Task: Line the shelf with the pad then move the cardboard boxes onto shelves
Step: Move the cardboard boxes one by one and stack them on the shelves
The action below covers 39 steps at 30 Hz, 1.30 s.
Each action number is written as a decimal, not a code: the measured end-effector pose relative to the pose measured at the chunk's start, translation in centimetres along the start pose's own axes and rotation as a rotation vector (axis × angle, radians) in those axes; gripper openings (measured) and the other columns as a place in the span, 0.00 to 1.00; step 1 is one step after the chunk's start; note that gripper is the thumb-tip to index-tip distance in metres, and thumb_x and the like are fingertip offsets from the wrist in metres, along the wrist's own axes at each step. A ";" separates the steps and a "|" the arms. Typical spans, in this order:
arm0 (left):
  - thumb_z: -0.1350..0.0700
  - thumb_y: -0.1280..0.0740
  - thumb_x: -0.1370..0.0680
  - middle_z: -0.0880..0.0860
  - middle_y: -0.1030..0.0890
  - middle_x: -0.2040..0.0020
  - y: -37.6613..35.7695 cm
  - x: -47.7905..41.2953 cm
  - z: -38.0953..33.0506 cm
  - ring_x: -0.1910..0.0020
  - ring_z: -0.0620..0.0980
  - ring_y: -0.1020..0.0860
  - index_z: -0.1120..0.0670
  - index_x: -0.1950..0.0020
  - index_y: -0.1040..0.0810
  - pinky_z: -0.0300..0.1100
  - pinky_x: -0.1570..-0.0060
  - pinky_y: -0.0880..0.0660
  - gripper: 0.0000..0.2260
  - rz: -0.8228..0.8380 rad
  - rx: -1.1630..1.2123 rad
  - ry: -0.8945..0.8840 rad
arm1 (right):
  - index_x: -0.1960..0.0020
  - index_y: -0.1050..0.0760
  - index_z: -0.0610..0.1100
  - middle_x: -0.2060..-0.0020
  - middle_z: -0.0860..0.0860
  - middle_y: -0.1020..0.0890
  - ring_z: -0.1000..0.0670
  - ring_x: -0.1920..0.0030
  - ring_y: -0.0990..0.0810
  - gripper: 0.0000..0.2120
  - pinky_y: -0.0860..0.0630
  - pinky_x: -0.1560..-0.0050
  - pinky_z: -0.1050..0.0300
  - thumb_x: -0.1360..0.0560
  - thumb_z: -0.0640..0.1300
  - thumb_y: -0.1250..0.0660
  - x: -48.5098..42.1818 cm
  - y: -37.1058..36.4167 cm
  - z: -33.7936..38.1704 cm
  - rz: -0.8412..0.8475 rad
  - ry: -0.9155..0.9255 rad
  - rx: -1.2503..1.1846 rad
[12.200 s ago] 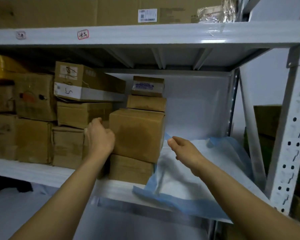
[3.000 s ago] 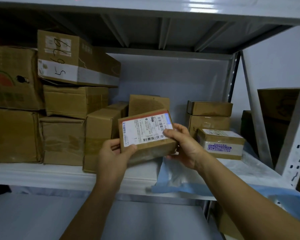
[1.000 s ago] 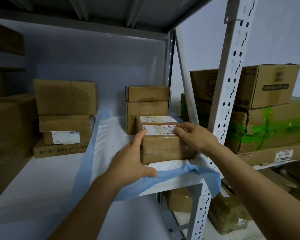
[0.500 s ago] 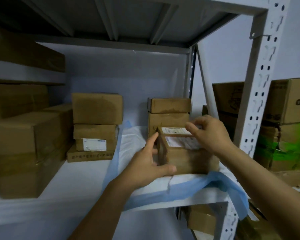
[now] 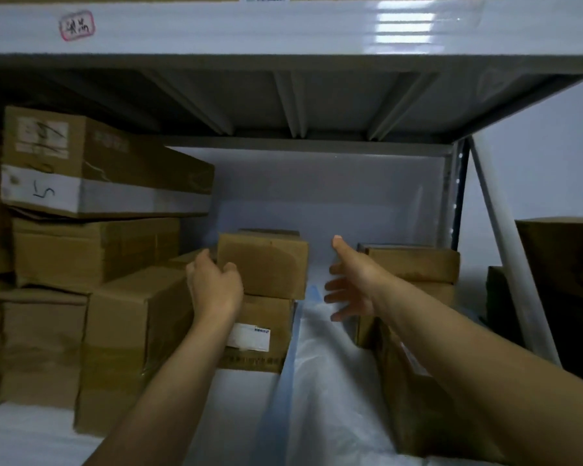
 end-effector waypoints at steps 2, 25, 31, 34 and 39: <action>0.56 0.42 0.18 0.55 0.39 0.25 -0.2 -1.3 -0.4 0.27 0.57 0.38 0.54 0.23 0.42 0.54 0.28 0.39 0.23 -0.005 -0.003 -0.013 | 0.24 0.44 0.42 0.28 0.38 0.36 0.34 0.31 0.33 0.45 0.33 0.37 0.30 0.29 0.73 0.46 -1.7 -0.6 0.3 0.002 -0.082 -0.030; 0.46 0.45 0.19 0.49 0.31 0.36 -5.3 -2.7 -4.4 0.40 0.51 0.29 0.44 0.31 0.33 0.51 0.41 0.30 0.16 0.157 0.210 -0.259 | 0.38 0.29 0.46 0.46 0.39 0.24 0.39 0.47 0.23 0.31 0.24 0.47 0.45 0.33 0.65 0.34 -5.6 5.2 5.9 -0.021 0.060 -0.217; 0.56 0.44 0.17 0.45 0.26 0.42 -13.6 -1.9 -8.4 0.52 0.40 0.28 0.41 0.28 0.34 0.38 0.53 0.32 0.19 0.460 0.262 -0.274 | 0.43 0.28 0.46 0.46 0.38 0.24 0.36 0.47 0.23 0.30 0.25 0.44 0.39 0.34 0.67 0.34 -4.7 15.2 8.2 -0.314 0.162 -0.188; 0.60 0.45 0.17 0.51 0.23 0.40 -17.7 -1.2 -9.5 0.47 0.46 0.25 0.43 0.27 0.36 0.33 0.54 0.30 0.21 0.596 0.268 -0.284 | 0.40 0.30 0.46 0.48 0.41 0.24 0.38 0.46 0.24 0.33 0.26 0.43 0.42 0.34 0.69 0.36 -4.9 18.5 8.2 -0.417 0.180 -0.145; 0.60 0.45 0.17 0.50 0.26 0.38 -22.2 0.0 -9.6 0.52 0.45 0.26 0.44 0.26 0.38 0.40 0.53 0.29 0.21 0.664 0.284 -0.255 | 0.40 0.35 0.48 0.52 0.47 0.26 0.45 0.53 0.28 0.25 0.34 0.46 0.50 0.25 0.66 0.45 -6.1 20.9 6.6 -0.510 0.202 -0.082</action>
Point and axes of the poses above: each hand's wrist, its own x-axis away from the middle knuckle, its own y-axis out of the back of the hand, z = x × y, the point moved 2 cm from there along -x, towards the middle knuckle
